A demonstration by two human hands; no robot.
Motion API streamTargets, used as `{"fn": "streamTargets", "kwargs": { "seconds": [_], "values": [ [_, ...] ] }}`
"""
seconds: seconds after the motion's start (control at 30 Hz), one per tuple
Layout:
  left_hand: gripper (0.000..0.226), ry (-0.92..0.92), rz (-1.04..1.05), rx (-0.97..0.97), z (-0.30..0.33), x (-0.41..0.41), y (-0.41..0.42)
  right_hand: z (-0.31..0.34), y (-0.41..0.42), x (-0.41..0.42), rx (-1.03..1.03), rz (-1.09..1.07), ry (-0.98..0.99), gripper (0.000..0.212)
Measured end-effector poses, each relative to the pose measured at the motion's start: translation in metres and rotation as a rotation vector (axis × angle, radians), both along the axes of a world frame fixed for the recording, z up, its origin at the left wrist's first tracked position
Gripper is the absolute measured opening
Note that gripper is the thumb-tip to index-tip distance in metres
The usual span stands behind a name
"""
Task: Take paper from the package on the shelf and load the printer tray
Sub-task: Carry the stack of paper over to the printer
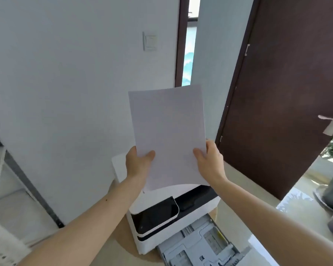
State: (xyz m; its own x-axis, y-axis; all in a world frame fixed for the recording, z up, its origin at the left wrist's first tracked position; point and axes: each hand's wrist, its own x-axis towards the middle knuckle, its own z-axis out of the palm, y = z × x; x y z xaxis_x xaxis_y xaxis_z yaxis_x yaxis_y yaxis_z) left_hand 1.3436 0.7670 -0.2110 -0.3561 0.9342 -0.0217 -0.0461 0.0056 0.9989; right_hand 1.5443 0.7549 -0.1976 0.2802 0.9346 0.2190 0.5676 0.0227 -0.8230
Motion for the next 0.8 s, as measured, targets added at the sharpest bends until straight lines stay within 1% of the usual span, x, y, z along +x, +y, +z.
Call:
{"fn": "streamTargets", "kwargs": {
  "seconds": [0.07,0.2,0.3,0.37,0.43,0.57,0.63,0.73,0.8],
  "values": [
    [0.018,0.042,0.073,0.02,-0.009,0.012,0.001,-0.007,0.017,0.013,-0.047,0.057,0.002,0.007],
    [0.02,0.095,0.166,0.067,-0.023,0.027,0.002,-0.023,0.045,0.026,-0.14,0.224,0.023,0.014],
    [0.023,0.107,0.209,0.1,-0.031,0.031,0.005,-0.033,0.059,0.027,-0.147,0.337,0.104,0.014],
    [0.023,0.116,0.218,0.11,-0.036,0.032,0.009,-0.037,0.066,0.028,-0.138,0.388,0.126,0.019],
    [0.024,0.115,0.213,0.118,-0.041,0.031,0.014,-0.041,0.072,0.03,-0.114,0.419,0.133,0.022],
    [0.03,0.13,0.185,0.139,-0.051,0.028,0.021,-0.05,0.082,0.033,-0.098,0.425,0.144,0.019],
    [0.031,0.141,0.174,0.145,-0.054,0.027,0.023,-0.057,0.089,0.034,-0.091,0.439,0.165,0.021],
    [0.028,0.157,0.166,0.109,-0.063,0.024,0.024,-0.068,0.097,0.033,-0.102,0.483,0.285,0.026],
    [0.023,0.154,0.154,0.06,-0.073,0.024,0.022,-0.077,0.101,0.034,-0.124,0.488,0.367,0.026]
  ]
}}
